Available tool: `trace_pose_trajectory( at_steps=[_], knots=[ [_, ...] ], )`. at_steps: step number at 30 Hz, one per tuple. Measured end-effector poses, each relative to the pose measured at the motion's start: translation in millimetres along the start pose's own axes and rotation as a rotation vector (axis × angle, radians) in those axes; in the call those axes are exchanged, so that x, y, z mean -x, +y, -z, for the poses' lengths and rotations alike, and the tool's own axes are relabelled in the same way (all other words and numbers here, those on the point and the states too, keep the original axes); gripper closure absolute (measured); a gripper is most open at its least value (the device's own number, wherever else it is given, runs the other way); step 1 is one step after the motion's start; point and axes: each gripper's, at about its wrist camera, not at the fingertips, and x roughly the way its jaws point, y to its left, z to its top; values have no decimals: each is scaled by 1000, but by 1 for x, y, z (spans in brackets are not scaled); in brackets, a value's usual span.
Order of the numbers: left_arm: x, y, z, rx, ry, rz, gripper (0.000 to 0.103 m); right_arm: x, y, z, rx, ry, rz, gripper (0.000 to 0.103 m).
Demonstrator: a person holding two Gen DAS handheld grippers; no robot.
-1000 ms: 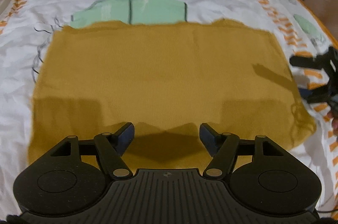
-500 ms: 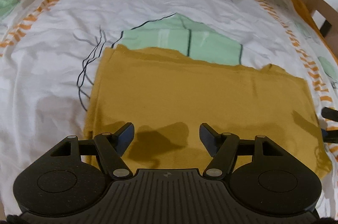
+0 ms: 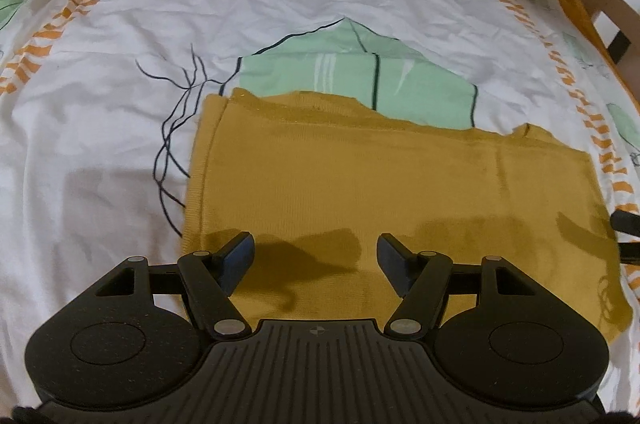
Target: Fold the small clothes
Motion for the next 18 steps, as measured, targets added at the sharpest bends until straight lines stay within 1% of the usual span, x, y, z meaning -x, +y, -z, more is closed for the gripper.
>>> trace_pose_trajectory(
  at_steps=[2,4,5,6,7,8,9,12,15,18],
  knots=[
    [1,4,-2,5,1,-4,37,1,6,0,17,5,50,12],
    [4,6,-3,6,-3,-6,37,4,11,0,42,15,100,38],
    [5,7,-4,7,-7,-6,37,5,11,0,38,18,120,46],
    [7,8,-5,9,-12,-5,37,6,10,0,24,22,129,66],
    [8,8,-6,10,-16,-2,37,6,9,0,-3,27,127,71],
    [10,9,-7,8,-17,4,37,6,11,1,-17,22,136,71],
    [11,9,-8,7,-18,8,37,6,15,2,-10,17,162,72],
    [15,11,-10,1,-20,14,37,2,34,4,35,5,231,74],
    [19,14,-12,0,-23,28,37,0,54,4,34,-10,248,75],
    [21,21,-13,23,-19,47,37,-2,75,4,55,-20,251,75]
  ],
)
